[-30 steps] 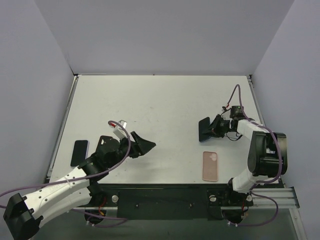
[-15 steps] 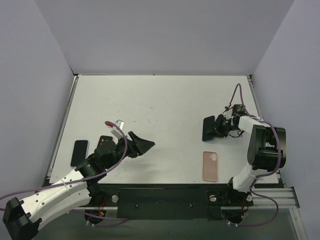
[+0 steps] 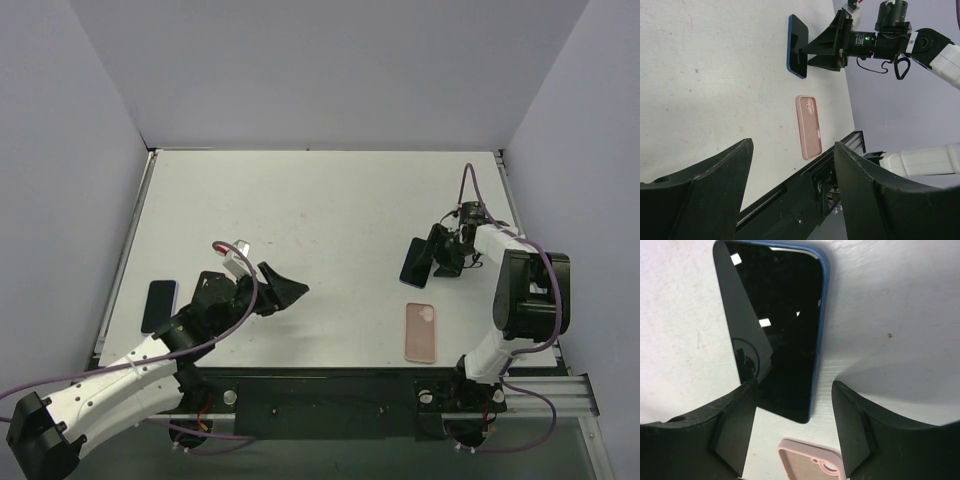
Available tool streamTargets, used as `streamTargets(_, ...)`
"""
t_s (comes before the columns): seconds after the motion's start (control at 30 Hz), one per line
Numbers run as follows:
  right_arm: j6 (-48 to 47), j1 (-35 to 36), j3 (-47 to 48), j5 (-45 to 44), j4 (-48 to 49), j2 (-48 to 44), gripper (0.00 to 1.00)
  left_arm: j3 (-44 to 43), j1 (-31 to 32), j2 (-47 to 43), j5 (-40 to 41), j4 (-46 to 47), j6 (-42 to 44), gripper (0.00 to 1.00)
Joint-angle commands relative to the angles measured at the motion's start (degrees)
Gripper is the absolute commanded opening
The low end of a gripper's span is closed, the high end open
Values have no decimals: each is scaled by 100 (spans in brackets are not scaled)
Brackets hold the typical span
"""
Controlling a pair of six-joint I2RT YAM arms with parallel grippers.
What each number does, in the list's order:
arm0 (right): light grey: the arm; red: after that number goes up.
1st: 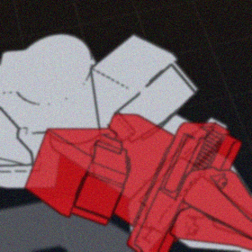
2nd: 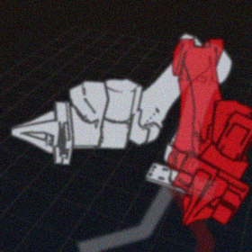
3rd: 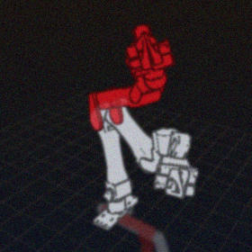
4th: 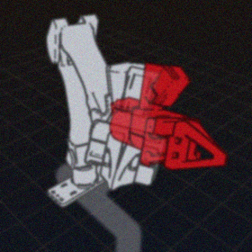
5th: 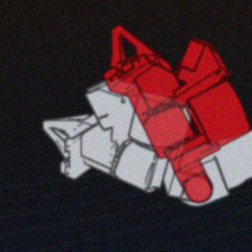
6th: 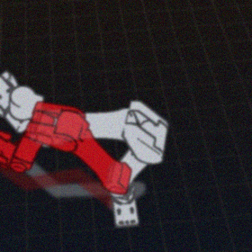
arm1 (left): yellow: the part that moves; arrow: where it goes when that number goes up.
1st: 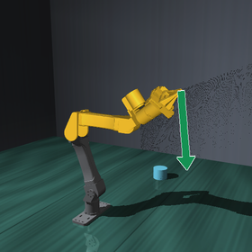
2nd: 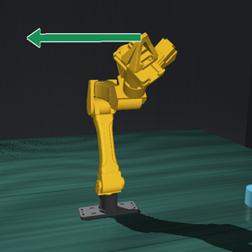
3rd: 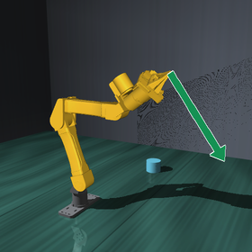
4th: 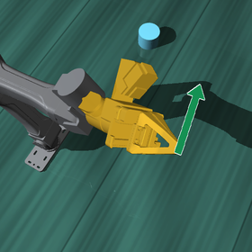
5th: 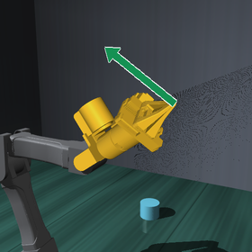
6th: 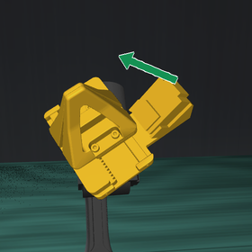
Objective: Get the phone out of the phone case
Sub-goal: Place the phone at the center of the board.
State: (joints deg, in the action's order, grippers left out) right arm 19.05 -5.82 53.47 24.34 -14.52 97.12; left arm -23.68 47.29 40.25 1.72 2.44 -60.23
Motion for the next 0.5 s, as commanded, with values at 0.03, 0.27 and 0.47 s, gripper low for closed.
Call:
streamTargets(0.03, -270, 309, 93, -1685, -587, -175, 60, -470, -211, -79, 171, -557, 274, 76)
streamTargets(0.27, 379, 1284, -73, -3643, -508, -992, 68, -1015, -904, 79, 277, -1544, 520, 77)
streamTargets(0.47, 442, 2171, 83, -4217, -446, -1240, 69, -1323, -1581, 203, 75, -2115, 802, 77)
